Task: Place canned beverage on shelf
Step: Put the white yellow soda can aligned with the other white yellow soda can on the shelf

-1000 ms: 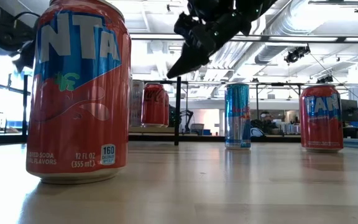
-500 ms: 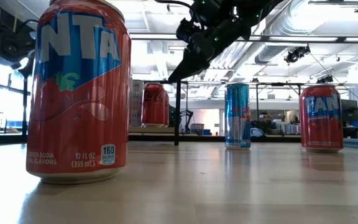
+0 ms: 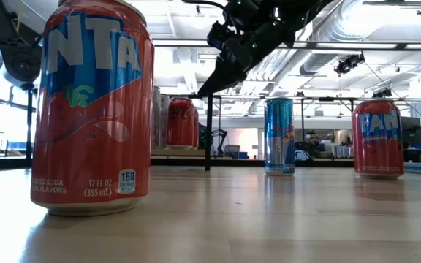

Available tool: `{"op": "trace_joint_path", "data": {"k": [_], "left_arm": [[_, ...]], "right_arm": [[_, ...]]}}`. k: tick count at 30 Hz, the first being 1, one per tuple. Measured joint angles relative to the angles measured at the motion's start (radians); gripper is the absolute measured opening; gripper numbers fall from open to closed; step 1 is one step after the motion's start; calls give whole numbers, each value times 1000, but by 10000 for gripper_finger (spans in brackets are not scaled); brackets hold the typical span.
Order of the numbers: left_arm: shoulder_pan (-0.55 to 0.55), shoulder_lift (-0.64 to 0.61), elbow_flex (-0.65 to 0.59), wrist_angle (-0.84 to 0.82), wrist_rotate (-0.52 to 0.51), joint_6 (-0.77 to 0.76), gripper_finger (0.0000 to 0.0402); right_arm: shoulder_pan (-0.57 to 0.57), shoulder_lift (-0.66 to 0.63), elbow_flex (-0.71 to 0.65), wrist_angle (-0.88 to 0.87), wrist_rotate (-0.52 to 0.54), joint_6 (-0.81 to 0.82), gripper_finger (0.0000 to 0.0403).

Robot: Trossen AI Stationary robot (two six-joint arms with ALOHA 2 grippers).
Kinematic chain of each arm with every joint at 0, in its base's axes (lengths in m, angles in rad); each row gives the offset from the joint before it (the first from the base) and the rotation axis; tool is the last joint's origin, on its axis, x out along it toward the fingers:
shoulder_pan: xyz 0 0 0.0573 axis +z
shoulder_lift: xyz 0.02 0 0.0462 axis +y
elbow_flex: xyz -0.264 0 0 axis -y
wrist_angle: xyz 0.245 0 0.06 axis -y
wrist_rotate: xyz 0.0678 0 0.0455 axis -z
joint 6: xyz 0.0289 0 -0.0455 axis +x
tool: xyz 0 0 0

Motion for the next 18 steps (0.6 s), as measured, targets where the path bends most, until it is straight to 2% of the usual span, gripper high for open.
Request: {"op": "trace_joint_path", "data": {"k": [5,9,12,18], "left_arm": [[19,-17,0,0,-99,16,0],[34,-17,0,0,-83,6,0],[19,-18,0,8,-51,-2,0],[-16,-18,2,51,-50,-12,0]], "right_arm": [[0,0,0,-9,0,0,0],[0,0,0,-12,0,-7,0],[0,0,0,-11,0,-9,0],[0,0,0,-9,0,-11,0]]}}
